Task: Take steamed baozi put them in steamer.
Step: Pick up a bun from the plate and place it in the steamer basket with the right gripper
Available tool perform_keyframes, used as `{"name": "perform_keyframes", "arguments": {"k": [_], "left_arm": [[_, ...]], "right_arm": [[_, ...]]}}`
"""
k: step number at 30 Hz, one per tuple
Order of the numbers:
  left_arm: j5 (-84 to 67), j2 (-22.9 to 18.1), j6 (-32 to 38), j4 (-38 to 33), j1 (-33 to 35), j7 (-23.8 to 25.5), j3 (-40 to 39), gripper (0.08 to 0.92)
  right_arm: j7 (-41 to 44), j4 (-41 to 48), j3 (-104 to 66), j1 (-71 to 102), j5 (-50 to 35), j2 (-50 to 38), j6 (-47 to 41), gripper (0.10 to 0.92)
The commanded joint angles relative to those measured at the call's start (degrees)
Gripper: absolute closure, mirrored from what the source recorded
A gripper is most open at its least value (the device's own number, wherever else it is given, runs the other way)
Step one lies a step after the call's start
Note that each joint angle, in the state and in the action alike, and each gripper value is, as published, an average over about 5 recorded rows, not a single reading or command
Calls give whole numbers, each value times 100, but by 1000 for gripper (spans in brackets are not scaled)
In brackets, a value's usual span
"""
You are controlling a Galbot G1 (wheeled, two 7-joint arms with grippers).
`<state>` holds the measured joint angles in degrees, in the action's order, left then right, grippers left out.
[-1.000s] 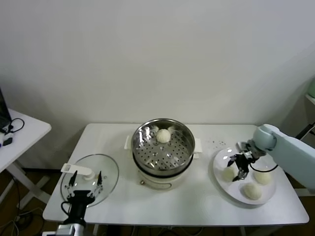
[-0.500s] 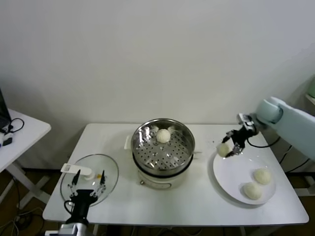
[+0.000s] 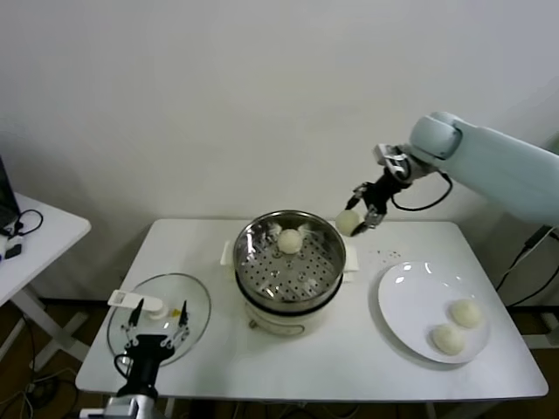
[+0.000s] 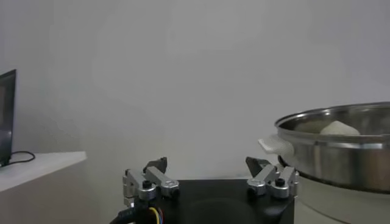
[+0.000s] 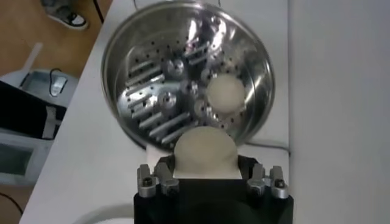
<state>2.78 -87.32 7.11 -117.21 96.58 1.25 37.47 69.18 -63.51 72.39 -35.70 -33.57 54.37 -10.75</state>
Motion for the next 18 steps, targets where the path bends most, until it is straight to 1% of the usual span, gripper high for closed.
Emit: {"name": "perform_keyframes", "arguments": {"k": [1, 10, 18], "left_arm": [[0, 16, 5, -23, 44, 1, 41, 177], [-16, 27, -63, -132, 158, -2, 126, 177], [-10, 28, -69, -123, 160, -2, 130, 177]], "right_arm": [[-172, 69, 76, 275, -224, 1096, -215, 347], [-230, 596, -164, 966, 103, 1867, -232, 344], [-194, 1057, -349, 1146, 255, 2357, -183, 347]]}}
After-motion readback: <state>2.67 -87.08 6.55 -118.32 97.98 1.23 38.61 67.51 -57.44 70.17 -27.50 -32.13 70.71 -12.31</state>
